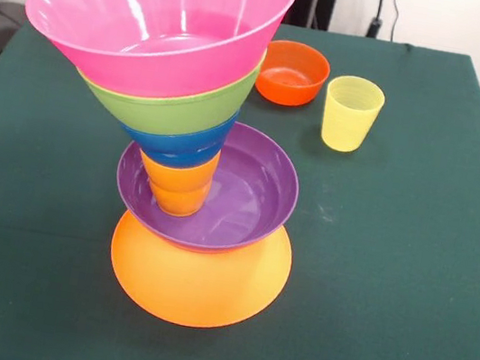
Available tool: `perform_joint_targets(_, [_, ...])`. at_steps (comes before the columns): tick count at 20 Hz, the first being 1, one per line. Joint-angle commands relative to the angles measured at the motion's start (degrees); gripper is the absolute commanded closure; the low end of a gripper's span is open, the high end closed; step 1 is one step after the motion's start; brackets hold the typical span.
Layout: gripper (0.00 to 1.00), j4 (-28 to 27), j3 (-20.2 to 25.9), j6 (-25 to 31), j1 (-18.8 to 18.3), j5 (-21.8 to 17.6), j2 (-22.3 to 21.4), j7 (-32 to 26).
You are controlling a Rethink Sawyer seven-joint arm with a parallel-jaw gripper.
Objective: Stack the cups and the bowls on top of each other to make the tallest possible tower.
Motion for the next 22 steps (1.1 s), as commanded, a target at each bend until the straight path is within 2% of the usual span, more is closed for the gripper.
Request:
perform_joint_targets(1, [1.00, -4.68, 3.64, 6.97, 4.48, 0.32, 1.41, -16.23])
perform_joint_targets(7, [1.00, -8.41, 3.70, 8.88, 7.27, -0.36, 3.51, -14.92])
perform_joint_targets(22, [1.00, -10.30, 1.80, 11.13, 13.27, 0.51, 3.55, -9.39])
